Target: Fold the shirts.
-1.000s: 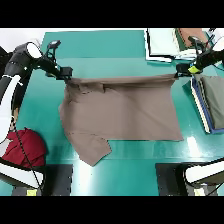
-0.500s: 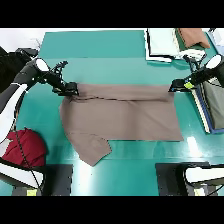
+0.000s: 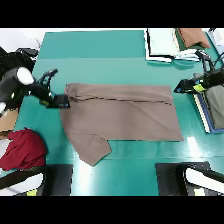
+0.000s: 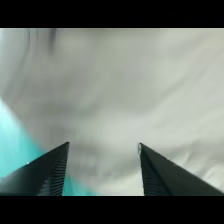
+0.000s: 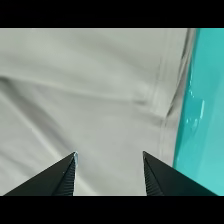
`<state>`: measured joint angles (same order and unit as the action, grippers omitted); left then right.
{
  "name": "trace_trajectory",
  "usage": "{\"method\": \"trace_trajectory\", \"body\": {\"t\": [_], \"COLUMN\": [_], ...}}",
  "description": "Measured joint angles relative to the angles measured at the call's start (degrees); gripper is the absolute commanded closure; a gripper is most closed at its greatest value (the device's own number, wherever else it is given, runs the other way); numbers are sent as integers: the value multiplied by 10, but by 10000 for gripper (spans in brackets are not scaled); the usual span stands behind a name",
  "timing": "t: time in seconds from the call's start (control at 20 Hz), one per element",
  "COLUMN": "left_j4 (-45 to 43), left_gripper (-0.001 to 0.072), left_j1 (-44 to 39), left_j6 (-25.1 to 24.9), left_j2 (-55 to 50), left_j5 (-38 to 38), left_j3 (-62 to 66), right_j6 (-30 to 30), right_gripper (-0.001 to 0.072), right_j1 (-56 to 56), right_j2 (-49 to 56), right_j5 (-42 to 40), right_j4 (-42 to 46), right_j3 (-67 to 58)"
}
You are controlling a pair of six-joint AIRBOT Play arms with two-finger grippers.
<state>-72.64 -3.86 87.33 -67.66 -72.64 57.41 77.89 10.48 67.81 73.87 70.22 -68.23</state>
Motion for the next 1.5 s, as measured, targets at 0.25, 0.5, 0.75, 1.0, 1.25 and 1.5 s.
{"method": "trace_trajectory", "body": {"t": [0.25, 0.5, 0.75, 1.0, 1.25, 1.5], "left_j4": [35, 116, 191, 205, 205, 193], "left_gripper": [206, 206, 692, 687, 687, 687], "left_j1": [0, 0, 0, -1, -1, -1], "left_j6": [12, 9, -18, -52, -66, -68], "left_j2": [110, 138, 144, 144, 184, 204], "left_j5": [12, 68, 110, 107, 75, 65], "left_j3": [-190, -297, -340, -319, -276, -263], "right_j6": [0, 1, 1, 1, 1, 0], "right_gripper": [244, 262, 262, 262, 109, 162], "right_j1": [0, 0, 1, 36, 144, 252], "right_j2": [-77, -101, -106, -106, -127, -119], "right_j5": [-23, -29, -30, 12, 82, 91], "right_j4": [-11, -36, -56, -44, 30, 49], "right_j3": [61, 76, 79, 80, 154, 302]}}
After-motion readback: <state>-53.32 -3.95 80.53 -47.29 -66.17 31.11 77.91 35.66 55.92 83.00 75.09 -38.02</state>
